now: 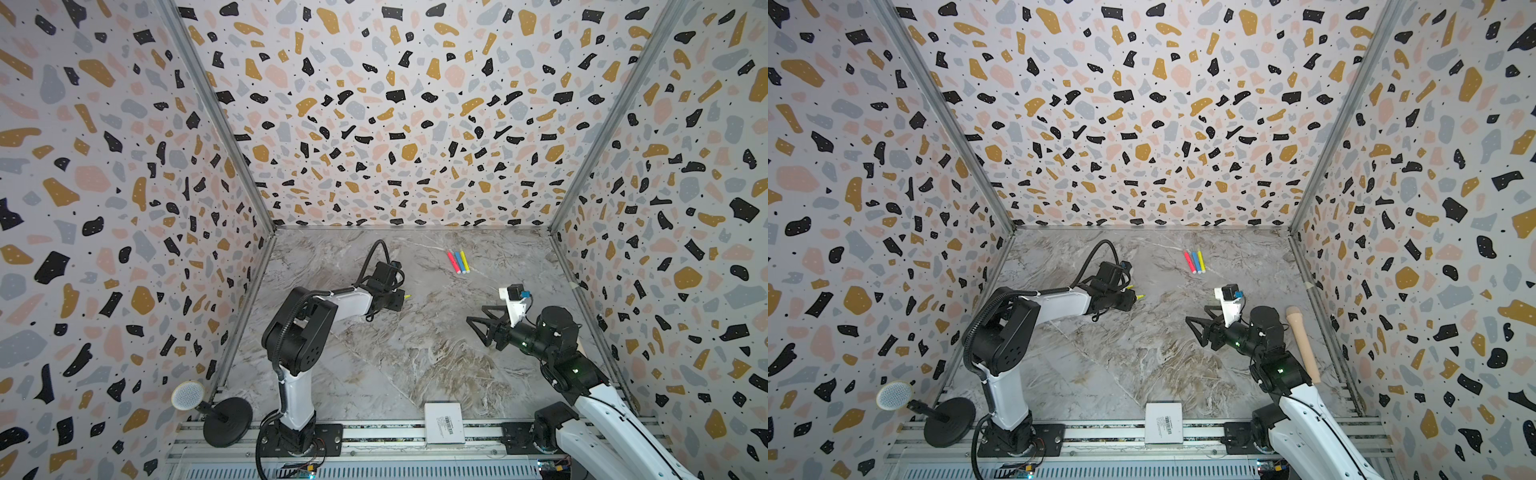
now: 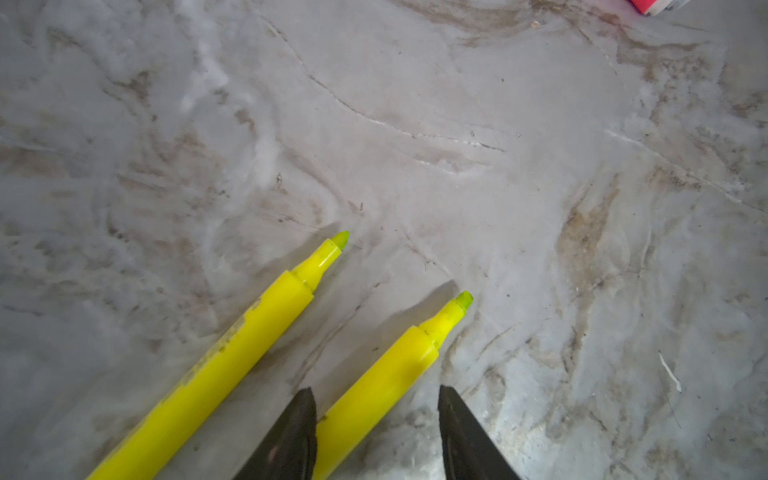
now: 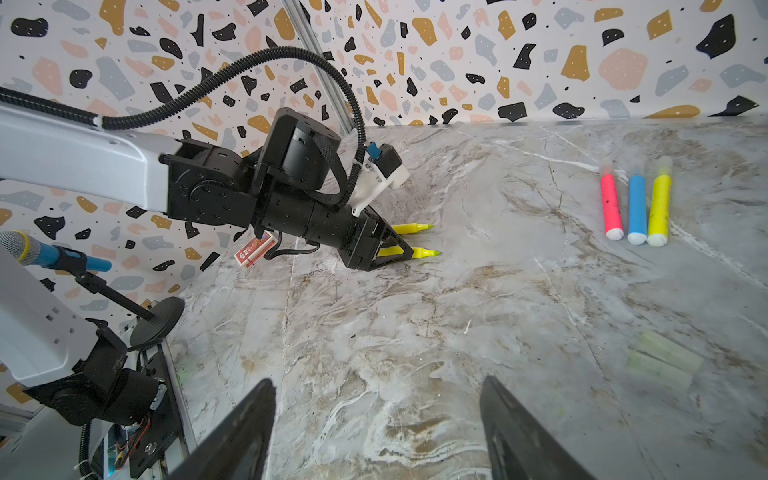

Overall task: Insert the pens into the pen caps
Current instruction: 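Lower the left gripper and close it on one yellow highlighter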

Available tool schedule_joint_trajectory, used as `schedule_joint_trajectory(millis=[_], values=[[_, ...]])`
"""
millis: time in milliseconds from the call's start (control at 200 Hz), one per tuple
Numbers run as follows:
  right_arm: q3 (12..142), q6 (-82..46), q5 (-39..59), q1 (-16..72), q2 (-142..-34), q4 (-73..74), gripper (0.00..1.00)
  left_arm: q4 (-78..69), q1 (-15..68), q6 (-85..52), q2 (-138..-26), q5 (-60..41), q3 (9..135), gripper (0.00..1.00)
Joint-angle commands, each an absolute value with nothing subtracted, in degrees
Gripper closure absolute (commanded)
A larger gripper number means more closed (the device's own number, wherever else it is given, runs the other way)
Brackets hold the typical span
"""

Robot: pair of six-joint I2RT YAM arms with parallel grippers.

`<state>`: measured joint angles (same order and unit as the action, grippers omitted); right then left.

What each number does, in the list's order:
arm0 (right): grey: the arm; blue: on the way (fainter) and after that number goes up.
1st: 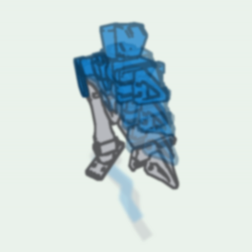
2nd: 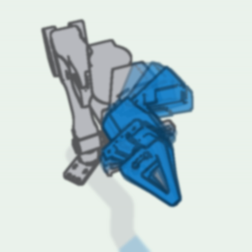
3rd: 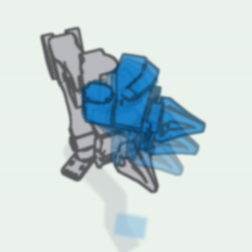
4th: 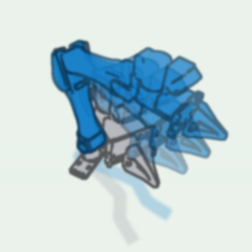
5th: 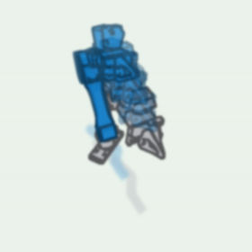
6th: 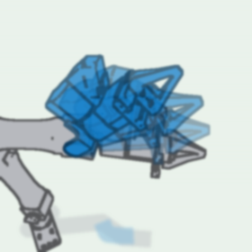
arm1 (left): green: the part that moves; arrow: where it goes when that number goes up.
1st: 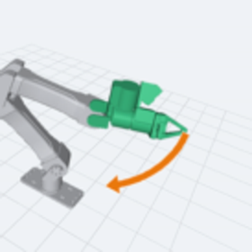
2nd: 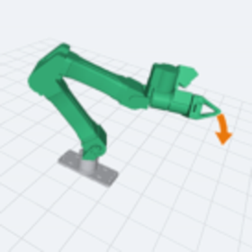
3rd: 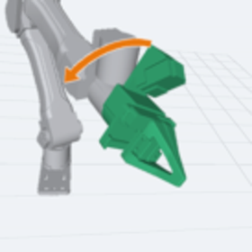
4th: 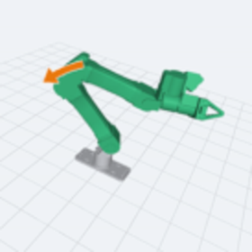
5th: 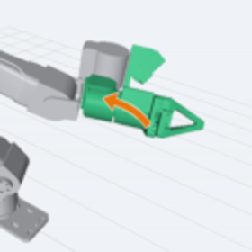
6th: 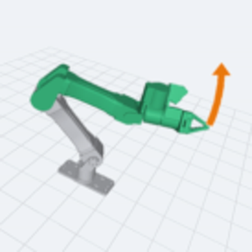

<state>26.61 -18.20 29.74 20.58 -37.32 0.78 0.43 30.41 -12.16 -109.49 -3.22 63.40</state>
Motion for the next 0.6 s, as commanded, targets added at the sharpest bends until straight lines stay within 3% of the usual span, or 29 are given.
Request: schedule_joint_trajectory(millis=[0, 596], values=[[26.72, -18.81, 29.66, 20.39, -36.22, 1.14, 0.23, 0.97, 31.03, -13.45, -107.79, -3.66, 61.01, 0.52], [26.37, -18.97, 29.0, 20.41, -35.99, 1.54, 0.22, 2.45, 32.16, -13.46, -104.94, -1.36, 57.41, 0.48]])
